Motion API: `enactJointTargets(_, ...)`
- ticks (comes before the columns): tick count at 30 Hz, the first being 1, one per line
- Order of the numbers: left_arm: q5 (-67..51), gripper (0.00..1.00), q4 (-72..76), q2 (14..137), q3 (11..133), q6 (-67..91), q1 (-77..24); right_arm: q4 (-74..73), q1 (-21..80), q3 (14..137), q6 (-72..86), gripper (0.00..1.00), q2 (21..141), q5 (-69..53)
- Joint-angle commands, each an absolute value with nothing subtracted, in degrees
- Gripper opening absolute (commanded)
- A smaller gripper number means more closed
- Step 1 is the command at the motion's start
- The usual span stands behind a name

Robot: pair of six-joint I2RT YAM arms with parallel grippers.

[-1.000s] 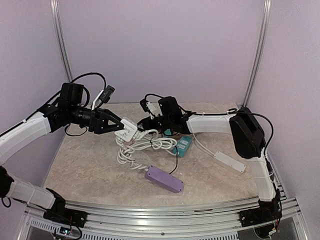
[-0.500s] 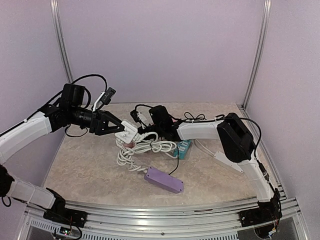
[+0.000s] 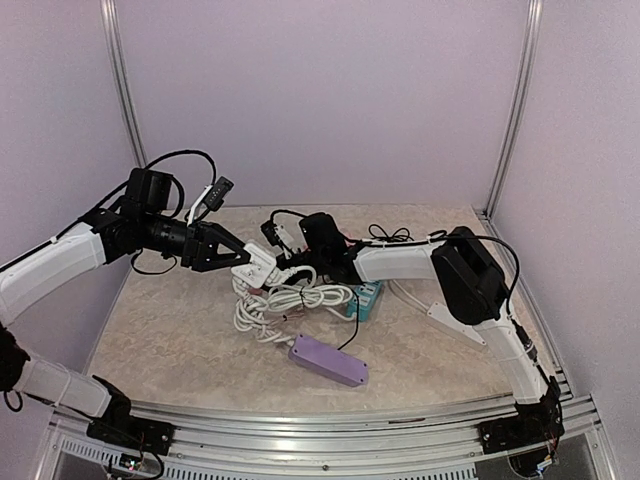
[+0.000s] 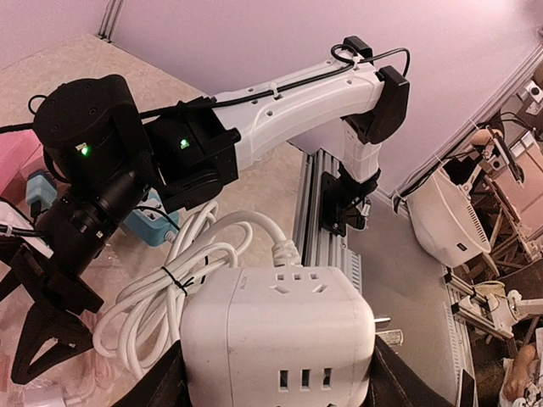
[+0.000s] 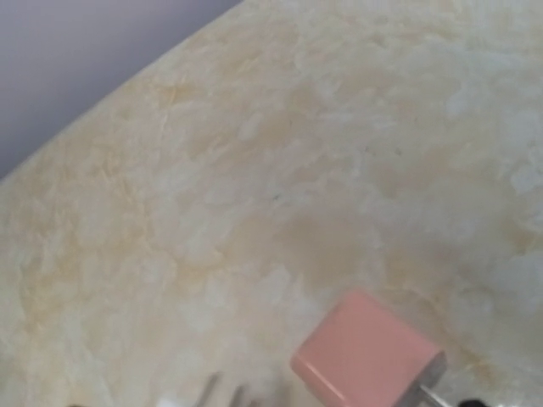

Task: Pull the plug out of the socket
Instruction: Place the plug at the center of the board, then remove the plug from the socket.

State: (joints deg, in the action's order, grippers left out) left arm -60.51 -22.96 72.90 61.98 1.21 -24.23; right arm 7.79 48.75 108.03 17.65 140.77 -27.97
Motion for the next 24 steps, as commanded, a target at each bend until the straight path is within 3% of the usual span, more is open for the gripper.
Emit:
enactJointTargets(1,-63.0,0.11,-19.9,72.0,64.7,0.8,-24.6,12.4,49.0,105.2,16.5,0.96,137.6,-28.2)
enactJointTargets(10,-61.7,0.11,-19.8,71.7,64.4,0.6,-24.6,9.9,47.4,102.9,13.6,0.98,128.5,-20.1)
enactJointTargets(24,-56.8,0.10,-18.8,72.7,64.1,2.5,-24.2,8.7,44.5,81.2,13.4,0.97,101.3,-5.9)
